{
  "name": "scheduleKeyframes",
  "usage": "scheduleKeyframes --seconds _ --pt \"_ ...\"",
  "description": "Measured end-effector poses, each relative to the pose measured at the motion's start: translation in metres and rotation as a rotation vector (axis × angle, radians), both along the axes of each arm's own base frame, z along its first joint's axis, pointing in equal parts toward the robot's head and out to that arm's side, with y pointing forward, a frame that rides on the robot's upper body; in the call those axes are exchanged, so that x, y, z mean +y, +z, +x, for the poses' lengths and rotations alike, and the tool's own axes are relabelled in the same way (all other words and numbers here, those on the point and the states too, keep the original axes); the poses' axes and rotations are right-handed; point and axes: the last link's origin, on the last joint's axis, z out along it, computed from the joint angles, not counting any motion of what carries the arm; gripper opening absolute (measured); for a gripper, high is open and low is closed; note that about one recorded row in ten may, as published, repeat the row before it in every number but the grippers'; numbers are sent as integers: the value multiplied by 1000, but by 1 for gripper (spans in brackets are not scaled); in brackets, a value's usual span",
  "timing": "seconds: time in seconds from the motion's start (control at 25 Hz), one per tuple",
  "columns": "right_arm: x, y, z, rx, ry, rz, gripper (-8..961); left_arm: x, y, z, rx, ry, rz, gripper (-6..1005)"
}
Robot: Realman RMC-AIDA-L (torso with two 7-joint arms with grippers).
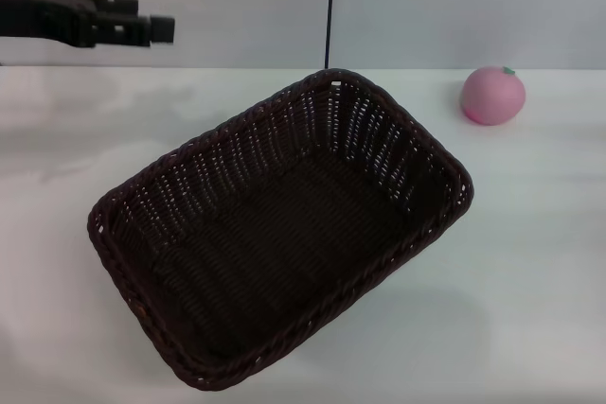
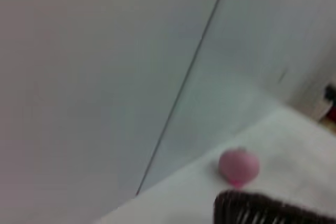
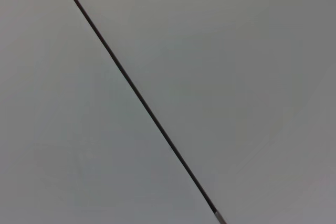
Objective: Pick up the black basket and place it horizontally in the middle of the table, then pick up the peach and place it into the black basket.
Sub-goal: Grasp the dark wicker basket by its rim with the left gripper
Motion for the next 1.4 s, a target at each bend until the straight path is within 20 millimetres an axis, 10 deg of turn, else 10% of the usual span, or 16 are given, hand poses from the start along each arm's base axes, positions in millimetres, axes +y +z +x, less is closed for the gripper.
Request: scheduleKeyframes --seconds 1.4 --pt "5 -8 7 20 -65 -44 596 6 -68 19 536 140 -309 642"
